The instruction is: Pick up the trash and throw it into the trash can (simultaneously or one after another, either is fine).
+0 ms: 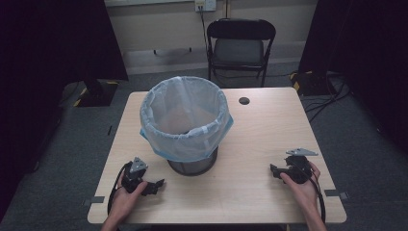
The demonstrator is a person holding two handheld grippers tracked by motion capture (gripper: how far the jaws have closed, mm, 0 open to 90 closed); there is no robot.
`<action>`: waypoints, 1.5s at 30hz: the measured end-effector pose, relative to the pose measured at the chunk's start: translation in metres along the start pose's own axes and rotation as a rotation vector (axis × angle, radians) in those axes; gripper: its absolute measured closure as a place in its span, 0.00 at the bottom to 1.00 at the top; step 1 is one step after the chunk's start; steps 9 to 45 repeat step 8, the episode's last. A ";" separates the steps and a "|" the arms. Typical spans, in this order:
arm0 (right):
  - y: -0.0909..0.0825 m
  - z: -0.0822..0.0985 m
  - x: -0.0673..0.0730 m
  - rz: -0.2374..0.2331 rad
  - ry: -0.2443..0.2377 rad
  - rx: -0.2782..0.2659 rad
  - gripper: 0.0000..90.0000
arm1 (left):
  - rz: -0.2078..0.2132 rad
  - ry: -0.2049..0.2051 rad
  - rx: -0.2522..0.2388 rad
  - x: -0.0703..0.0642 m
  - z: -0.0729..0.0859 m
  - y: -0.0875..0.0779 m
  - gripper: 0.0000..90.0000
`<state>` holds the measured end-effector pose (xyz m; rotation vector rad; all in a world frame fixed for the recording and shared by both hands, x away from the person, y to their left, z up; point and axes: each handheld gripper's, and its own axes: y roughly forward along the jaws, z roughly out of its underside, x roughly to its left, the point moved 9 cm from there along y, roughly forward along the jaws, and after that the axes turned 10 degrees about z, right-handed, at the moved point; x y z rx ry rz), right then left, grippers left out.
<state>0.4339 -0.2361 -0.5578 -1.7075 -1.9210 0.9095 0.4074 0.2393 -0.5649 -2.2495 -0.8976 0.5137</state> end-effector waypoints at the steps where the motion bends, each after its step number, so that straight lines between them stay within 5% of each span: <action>1: 0.001 0.000 0.001 0.018 -0.013 -0.006 0.17 | 0.000 0.000 0.000 0.000 0.000 0.000 0.00; 7: 0.001 0.002 0.001 0.029 0.002 -0.053 0.16 | 0.000 0.000 0.000 0.000 0.000 0.000 0.00; 45: 0.001 0.002 0.001 0.029 0.003 -0.052 0.16 | -0.001 0.000 0.000 0.000 0.000 0.000 0.00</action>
